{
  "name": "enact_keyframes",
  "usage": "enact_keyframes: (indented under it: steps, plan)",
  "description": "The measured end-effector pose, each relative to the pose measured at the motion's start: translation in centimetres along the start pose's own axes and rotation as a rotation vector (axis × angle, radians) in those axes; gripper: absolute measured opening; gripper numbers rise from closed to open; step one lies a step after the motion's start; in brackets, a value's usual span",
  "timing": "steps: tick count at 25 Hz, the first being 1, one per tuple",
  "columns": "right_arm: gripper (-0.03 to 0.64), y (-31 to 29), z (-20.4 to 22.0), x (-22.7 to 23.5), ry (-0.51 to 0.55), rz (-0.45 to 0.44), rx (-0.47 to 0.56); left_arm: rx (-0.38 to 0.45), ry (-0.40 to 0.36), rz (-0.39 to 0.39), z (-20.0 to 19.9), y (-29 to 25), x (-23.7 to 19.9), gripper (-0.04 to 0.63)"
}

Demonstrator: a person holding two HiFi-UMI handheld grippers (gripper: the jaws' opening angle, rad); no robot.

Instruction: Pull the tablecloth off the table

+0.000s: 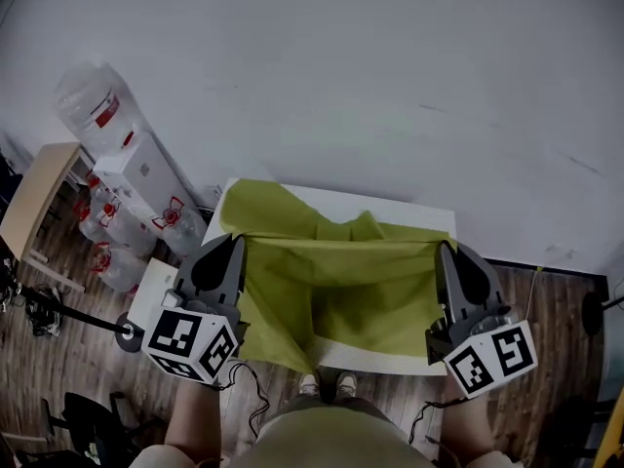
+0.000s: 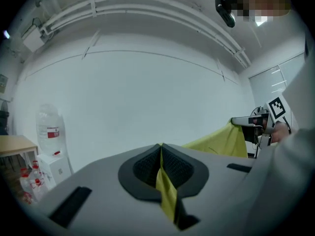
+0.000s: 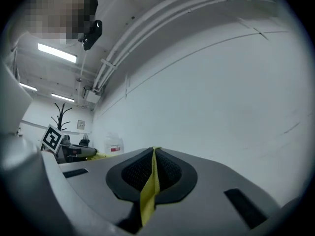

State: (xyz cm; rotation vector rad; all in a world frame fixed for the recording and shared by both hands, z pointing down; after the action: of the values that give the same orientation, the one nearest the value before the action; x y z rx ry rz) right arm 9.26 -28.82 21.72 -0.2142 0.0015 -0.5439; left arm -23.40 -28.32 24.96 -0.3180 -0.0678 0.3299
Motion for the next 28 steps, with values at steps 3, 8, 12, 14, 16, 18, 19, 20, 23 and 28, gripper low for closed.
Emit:
enact_keyframes:
  steps: [3,8,12,14,16,18,19,20,23,28]
  plan:
    - [0.029,2.0,-2.4,-0.8,0.018,-0.006,0.054,0.04,-0.024,-0.007,-2.2,1.8,0.5,0.02]
    - [0.029,4.5,-4.4,-1.7,0.045,-0.015,0.101,0.089,-0.085,-0.026,-4.9,4.3,1.3,0.021]
    - [0.029,4.8,-4.0,-2.1,0.053,-0.008,0.087,0.091,-0.086,-0.02,-4.8,4.7,1.2,0.021]
    - [0.029,4.9,-3.8,-2.3,0.05,-0.004,0.078,0.09,-0.081,-0.008,-4.4,4.8,1.1,0.021]
    - [0.029,5.0,-3.6,-2.5,0.05,0.0,0.07,0.088,-0.077,0.002,-4.0,5.0,1.0,0.021]
    - [0.029,4.9,-3.5,-2.9,0.052,0.003,0.061,0.082,-0.073,0.01,-3.5,5.0,0.7,0.021]
    - [0.029,4.8,-3.4,-3.2,0.053,0.003,0.056,0.08,-0.07,0.013,-3.2,5.0,0.5,0.02]
    - [0.029,4.6,-3.3,-3.5,0.055,0.003,0.052,0.078,-0.065,0.016,-2.9,5.0,0.2,0.02]
    - [0.029,3.9,-2.6,-4.8,0.057,-0.001,0.033,0.076,-0.041,0.027,-1.5,5.0,-1.1,0.021]
    - [0.029,3.5,-1.8,-6.8,0.045,0.003,0.027,0.066,-0.034,0.037,-0.2,5.8,-2.7,0.021]
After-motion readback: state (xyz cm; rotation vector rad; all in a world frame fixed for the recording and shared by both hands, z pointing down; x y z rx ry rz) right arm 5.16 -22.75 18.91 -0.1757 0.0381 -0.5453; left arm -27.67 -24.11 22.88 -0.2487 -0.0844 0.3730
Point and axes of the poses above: the fingertips, and each gripper's own axes: y backward along the fingers, x to its right, z out of its underside, the point moved 6 cm from there along y, backward along the fingers, and after that the axes turned 15 degrees about -x, right-handed, at the moved point
